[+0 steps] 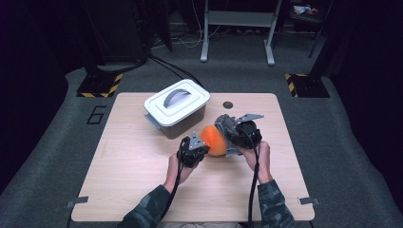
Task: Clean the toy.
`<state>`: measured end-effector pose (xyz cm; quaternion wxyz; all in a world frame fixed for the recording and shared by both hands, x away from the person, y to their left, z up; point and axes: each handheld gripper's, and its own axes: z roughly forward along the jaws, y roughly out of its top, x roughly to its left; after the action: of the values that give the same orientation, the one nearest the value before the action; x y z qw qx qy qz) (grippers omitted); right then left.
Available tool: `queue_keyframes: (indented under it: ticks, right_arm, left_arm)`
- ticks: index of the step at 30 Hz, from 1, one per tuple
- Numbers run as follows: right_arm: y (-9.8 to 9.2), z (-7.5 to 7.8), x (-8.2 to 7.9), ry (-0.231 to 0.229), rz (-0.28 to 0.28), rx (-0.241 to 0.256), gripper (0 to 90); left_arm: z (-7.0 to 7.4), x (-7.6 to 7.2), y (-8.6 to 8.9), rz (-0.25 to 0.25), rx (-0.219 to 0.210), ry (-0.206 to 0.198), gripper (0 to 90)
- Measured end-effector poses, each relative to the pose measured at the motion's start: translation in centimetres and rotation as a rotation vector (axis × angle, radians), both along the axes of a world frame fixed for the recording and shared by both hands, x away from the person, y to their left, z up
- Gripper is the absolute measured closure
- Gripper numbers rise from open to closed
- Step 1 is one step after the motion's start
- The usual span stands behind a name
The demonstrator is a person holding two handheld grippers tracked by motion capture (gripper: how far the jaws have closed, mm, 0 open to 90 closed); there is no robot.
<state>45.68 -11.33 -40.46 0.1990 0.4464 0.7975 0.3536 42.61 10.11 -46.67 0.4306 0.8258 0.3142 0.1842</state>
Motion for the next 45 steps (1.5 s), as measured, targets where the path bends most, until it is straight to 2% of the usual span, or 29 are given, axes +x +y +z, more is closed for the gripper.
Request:
queue_keyframes:
  ticks: [1,4,9,13,15,16,17,19,21,22,26,29,32,35,37,42,45]
  right_arm:
    - [0.2,-0.2,0.3,0.009,0.006,-0.006,69.2]
    - [0.7,-1.3,1.1,0.035,0.000,-0.026,69.4]
    - [0.5,-2.0,1.6,0.058,-0.012,-0.003,69.8]
    - [0.4,-2.1,1.7,0.065,-0.008,-0.014,70.0]
    - [0.3,-2.3,1.8,0.067,-0.012,-0.008,70.1]
    - [0.3,-2.4,1.8,0.068,-0.011,-0.009,70.1]
    - [0.3,-2.5,1.7,0.070,-0.011,-0.014,70.1]
    - [0.3,-2.6,1.7,0.073,-0.019,-0.011,70.1]
    - [0.2,-2.5,1.7,0.076,-0.019,-0.009,70.1]
    - [0.2,-2.4,1.6,0.073,-0.020,-0.022,70.0]
    - [0.6,-1.6,1.2,0.035,-0.019,-0.042,69.9]
    - [1.6,-0.8,0.9,0.002,0.024,-0.050,69.9]
    - [2.8,-0.6,1.1,0.007,0.075,-0.081,69.8]
    - [3.5,-1.0,1.5,0.018,0.081,-0.129,70.0]
    - [3.3,-1.1,1.6,0.023,0.071,-0.134,70.2]
    - [2.3,-1.3,1.7,0.038,-0.002,-0.152,70.4]
    - [1.1,-1.7,1.9,0.048,-0.028,-0.131,70.4]
  left_arm:
    - [-0.1,0.1,0.0,-0.003,0.001,0.014,89.0]
    - [-0.3,0.2,0.0,0.006,-0.005,0.015,88.7]
    - [-0.5,0.3,0.1,0.017,-0.005,0.005,85.6]
    - [-0.6,0.4,0.0,0.028,0.004,0.009,73.9]
    - [-0.8,0.5,-0.3,0.026,0.024,0.012,69.1]
    - [-0.9,0.5,-0.4,0.032,0.027,0.009,69.4]
    - [-0.9,0.6,-0.4,0.029,0.037,0.008,73.1]
    - [-1.1,0.7,-0.4,0.023,0.024,0.006,82.2]
    - [-1.1,0.7,-0.5,0.019,0.029,0.001,85.2]
    - [-1.0,0.5,-0.5,0.020,0.030,-0.012,85.9]
    - [-0.9,0.5,-0.4,0.012,0.042,-0.018,86.7]
    - [-1.0,0.5,-0.3,0.010,0.039,-0.022,86.7]
    - [-0.9,0.4,-0.3,0.005,0.043,-0.023,86.8]
    - [-1.0,0.4,-0.2,0.009,0.036,-0.024,86.9]
    - [-0.9,0.3,-0.2,-0.002,0.034,-0.022,86.9]
    - [-0.8,0.2,-0.2,-0.006,0.043,-0.038,86.9]
    - [-0.9,0.2,-0.3,-0.013,0.031,-0.039,86.9]
